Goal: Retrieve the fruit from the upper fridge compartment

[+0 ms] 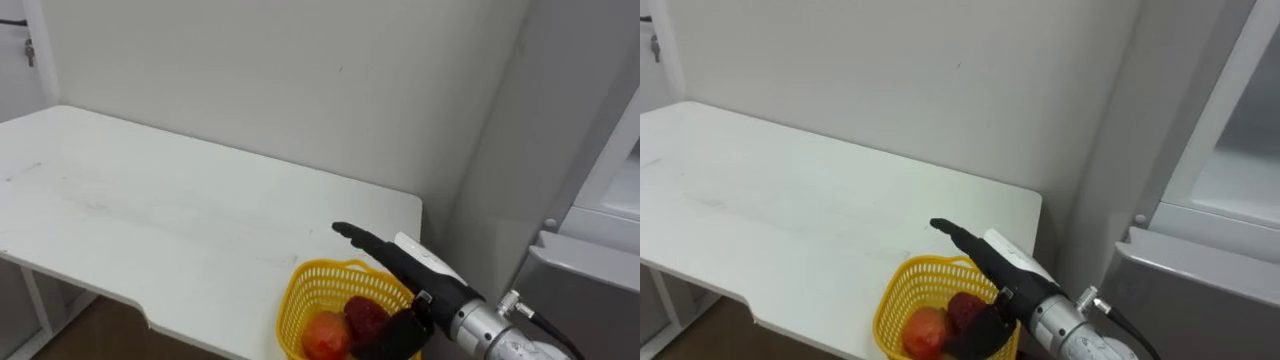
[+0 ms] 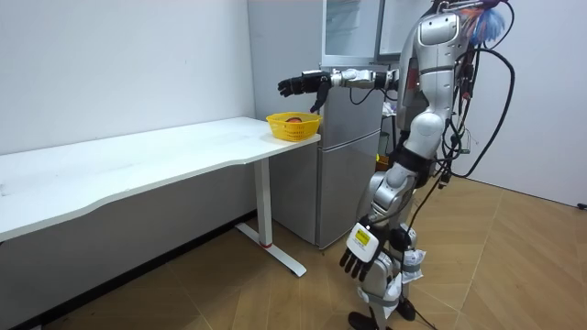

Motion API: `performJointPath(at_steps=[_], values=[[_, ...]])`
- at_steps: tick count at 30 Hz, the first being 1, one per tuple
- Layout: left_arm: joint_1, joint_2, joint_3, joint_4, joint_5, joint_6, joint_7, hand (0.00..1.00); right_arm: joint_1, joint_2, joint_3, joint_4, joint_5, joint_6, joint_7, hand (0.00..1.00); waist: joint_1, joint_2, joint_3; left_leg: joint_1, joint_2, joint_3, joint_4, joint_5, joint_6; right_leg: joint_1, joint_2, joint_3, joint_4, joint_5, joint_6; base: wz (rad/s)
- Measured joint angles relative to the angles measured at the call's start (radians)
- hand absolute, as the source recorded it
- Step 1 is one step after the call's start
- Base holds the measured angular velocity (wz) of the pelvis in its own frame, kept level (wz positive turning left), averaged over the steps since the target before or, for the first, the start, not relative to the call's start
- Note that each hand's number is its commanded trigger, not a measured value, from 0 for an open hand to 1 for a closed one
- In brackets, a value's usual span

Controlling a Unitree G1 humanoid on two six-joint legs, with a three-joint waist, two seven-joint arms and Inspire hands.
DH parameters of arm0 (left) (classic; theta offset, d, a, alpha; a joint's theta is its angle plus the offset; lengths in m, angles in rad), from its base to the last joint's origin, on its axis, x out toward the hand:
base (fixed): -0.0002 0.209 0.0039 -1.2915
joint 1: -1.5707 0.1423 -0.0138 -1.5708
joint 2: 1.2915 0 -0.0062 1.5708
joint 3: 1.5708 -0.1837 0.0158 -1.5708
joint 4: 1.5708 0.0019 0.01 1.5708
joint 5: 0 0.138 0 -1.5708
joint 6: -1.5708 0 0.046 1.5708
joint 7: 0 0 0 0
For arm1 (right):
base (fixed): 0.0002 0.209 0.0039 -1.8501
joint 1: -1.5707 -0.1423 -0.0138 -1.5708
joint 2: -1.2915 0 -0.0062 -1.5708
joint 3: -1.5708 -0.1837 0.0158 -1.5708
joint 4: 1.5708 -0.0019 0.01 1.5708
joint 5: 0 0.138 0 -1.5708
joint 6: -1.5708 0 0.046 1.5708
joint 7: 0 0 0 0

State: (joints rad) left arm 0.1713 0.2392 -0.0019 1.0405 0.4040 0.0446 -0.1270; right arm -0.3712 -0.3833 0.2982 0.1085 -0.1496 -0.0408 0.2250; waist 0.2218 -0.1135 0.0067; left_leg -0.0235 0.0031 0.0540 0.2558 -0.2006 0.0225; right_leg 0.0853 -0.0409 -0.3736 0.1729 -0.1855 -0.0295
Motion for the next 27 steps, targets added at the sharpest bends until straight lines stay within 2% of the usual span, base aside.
performJointPath(at_steps=[4, 5, 8, 10, 12, 15, 22, 24, 26, 27], values=[[0.008, -0.005, -0.001, 0.000, -0.001, 0.000, 0.015, 0.00, 0.017, 0.005, -0.010, -0.025, 0.035, -0.001, -0.023, 0.00, 0.000, 0.013, -0.0053, 0.016, 0.000, 0.004, -0.001, 0.000, 0.000, 0.007, 0.000, 0.013, 0.002, 0.001, 0.002, -0.07], [0.014, -0.006, -0.002, 0.000, -0.002, -0.001, 0.018, 0.00, 0.044, 0.013, -0.015, -0.059, 0.036, -0.002, -0.031, 0.00, -0.003, 0.018, -0.0058, 0.019, 0.000, 0.004, -0.006, 0.000, 0.001, 0.010, 0.000, 0.013, 0.002, 0.001, 0.002, -0.04], [0.026, -0.012, -0.003, 0.000, -0.001, -0.001, 0.030, 0.00, 0.090, 0.037, -0.016, -0.119, 0.044, -0.004, -0.033, 0.00, -0.026, 0.034, -0.0017, 0.027, 0.001, 0.014, -0.017, -0.001, 0.001, 0.012, 0.000, 0.018, 0.002, 0.001, 0.002, -0.06], [0.030, -0.020, -0.004, 0.000, -0.001, -0.001, 0.029, 0.00, 0.114, 0.042, -0.016, -0.147, 0.050, -0.004, -0.033, 0.00, -0.033, 0.046, -0.0047, 0.029, 0.002, 0.027, -0.018, -0.001, 0.002, 0.011, 0.000, 0.024, 0.000, 0.001, 0.003, -0.11], [0.030, -0.023, -0.007, 0.000, -0.001, -0.001, 0.029, 0.00, 0.140, 0.055, -0.018, -0.181, 0.122, -0.004, -0.032, 0.00, -0.056, 0.058, -0.0051, 0.035, 0.002, 0.029, -0.019, 0.000, 0.002, 0.013, 0.000, 0.029, 0.001, 0.001, 0.003, -0.05], [0.022, -0.023, -0.007, 0.001, -0.002, -0.007, 0.030, 0.00, 0.150, 0.077, -0.020, -0.220, 0.187, -0.005, -0.027, 0.00, -0.083, 0.064, -0.0054, 0.038, 0.003, 0.035, -0.020, 0.000, 0.002, 0.013, 0.000, 0.033, 0.003, 0.002, 0.003, -0.06], [0.009, -0.033, -0.022, 0.014, -0.011, -0.029, 0.048, 0.00, 0.219, 0.120, -0.068, -0.360, 0.254, -0.016, -0.024, 0.00, -0.104, 0.069, -0.0042, 0.039, 0.011, 0.083, -0.028, -0.002, 0.003, -0.007, 0.004, 0.073, 0.004, 0.006, 0.005, -0.17], [0.007, -0.036, -0.033, 0.026, -0.019, -0.032, 0.059, 0.00, 0.256, 0.136, -0.071, -0.409, 0.302, -0.035, -0.023, 0.00, -0.119, 0.071, -0.0052, 0.040, 0.011, 0.082, -0.033, -0.002, 0.004, -0.013, 0.003, 0.075, 0.005, 0.009, 0.006, -0.08], [0.010, -0.040, -0.033, 0.042, -0.019, -0.035, 0.065, 0.00, 0.294, 0.156, -0.083, -0.439, 0.314, -0.036, -0.020, 0.00, -0.127, 0.077, -0.0036, 0.043, 0.011, 0.083, -0.034, -0.002, 0.004, -0.018, 0.003, 0.078, 0.015, 0.009, 0.006, -0.05], [0.017, -0.044, -0.034, 0.041, -0.019, -0.035, 0.076, 0.00, 0.312, 0.166, -0.084, -0.448, 0.314, -0.036, -0.021, 0.00, -0.138, 0.082, -0.0056, 0.043, 0.011, 0.084, -0.035, -0.003, 0.005, -0.019, 0.003, 0.081, 0.015, 0.009, 0.006, -0.05]])
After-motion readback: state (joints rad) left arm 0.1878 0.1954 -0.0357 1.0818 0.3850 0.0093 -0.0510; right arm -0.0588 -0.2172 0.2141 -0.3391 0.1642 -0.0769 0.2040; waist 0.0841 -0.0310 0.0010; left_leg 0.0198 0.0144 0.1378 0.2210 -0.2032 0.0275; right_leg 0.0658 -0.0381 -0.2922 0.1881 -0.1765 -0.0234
